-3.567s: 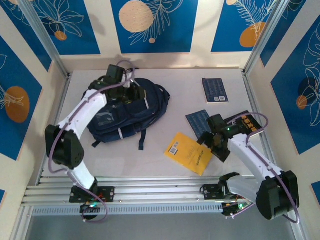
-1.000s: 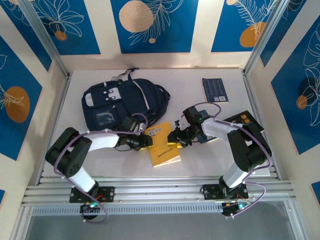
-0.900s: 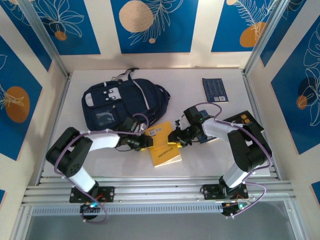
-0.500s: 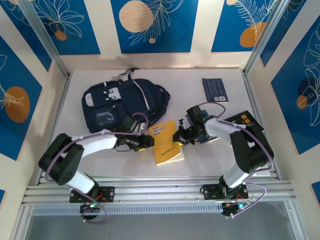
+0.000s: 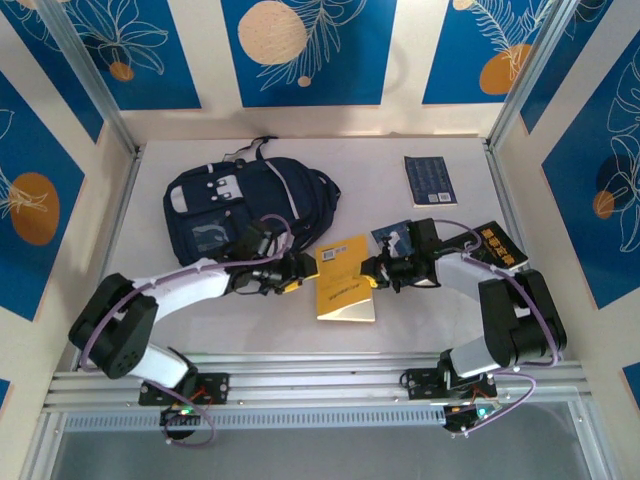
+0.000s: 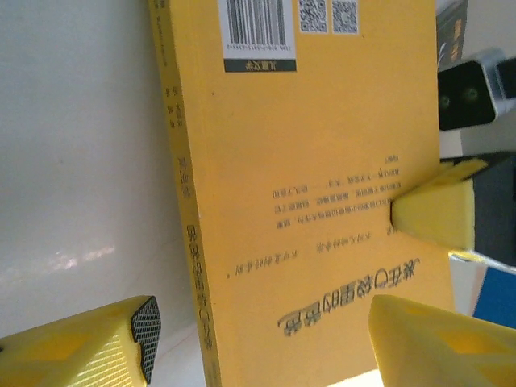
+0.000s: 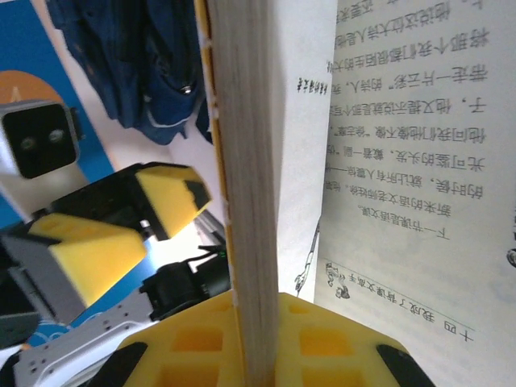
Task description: Pack the student bag
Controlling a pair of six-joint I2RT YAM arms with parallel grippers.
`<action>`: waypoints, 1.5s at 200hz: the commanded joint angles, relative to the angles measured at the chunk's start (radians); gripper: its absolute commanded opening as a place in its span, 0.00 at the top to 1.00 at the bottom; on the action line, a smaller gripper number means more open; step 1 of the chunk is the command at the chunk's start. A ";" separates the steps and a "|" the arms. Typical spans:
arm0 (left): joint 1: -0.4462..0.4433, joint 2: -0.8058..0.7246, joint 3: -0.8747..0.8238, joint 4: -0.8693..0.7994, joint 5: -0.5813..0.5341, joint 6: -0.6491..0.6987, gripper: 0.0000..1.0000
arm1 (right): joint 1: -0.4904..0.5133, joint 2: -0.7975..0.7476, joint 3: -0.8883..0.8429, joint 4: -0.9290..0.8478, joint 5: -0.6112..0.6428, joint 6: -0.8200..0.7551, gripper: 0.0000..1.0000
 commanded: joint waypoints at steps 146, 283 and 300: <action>-0.043 0.278 0.001 0.585 0.046 -0.405 0.74 | -0.021 -0.045 -0.094 0.169 -0.115 0.142 1.00; -0.061 0.047 0.060 0.480 0.032 -0.358 1.00 | -0.002 -0.179 0.006 -0.293 0.255 -0.056 0.10; -0.061 0.014 0.060 0.466 0.025 -0.357 1.00 | -0.002 -0.173 -0.026 -0.226 0.229 -0.013 0.05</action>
